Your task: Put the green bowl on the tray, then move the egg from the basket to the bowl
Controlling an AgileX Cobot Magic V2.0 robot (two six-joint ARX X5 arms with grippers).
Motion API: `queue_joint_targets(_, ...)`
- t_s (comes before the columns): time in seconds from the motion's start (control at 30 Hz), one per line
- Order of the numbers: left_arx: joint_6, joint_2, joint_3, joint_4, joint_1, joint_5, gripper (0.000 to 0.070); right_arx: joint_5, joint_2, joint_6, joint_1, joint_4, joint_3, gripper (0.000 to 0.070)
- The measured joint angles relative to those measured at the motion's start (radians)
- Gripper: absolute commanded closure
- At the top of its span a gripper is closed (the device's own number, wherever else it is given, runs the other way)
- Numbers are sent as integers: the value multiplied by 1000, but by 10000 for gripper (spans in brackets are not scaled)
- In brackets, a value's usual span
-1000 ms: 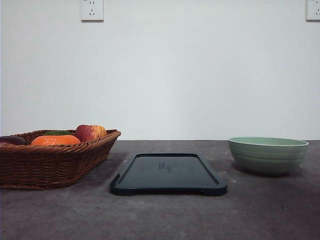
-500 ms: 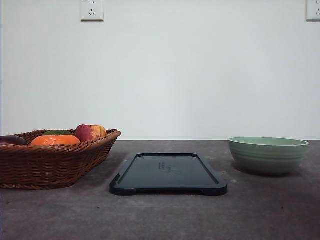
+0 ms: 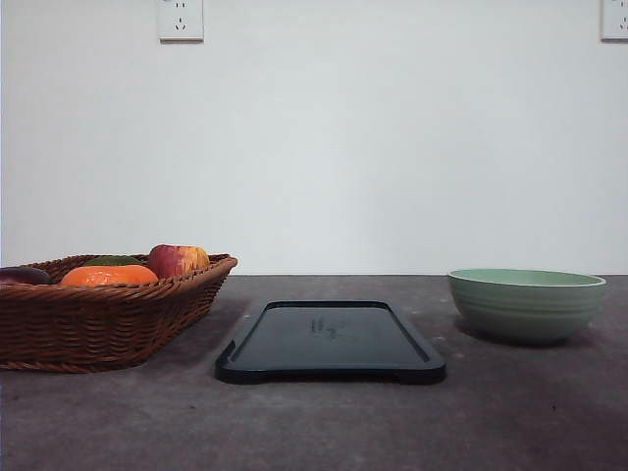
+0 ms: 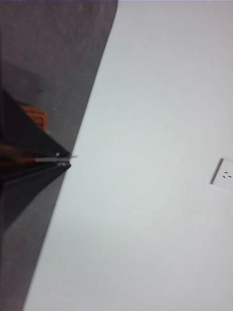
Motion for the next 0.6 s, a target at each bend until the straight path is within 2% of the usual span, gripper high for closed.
queue_joint_targets(0.2,21,151,132,-165,0,9,700,-47,164,-40,0,-100,133,693)
queue_joint_targets(0.43,85,342,314,-387,0,70,700,-80,366,-117,0,-341,297,693)
queue_joint_targets(0.6,128,478,421,-509,0,86,700,-99,508,-165,0,-463,385,693)
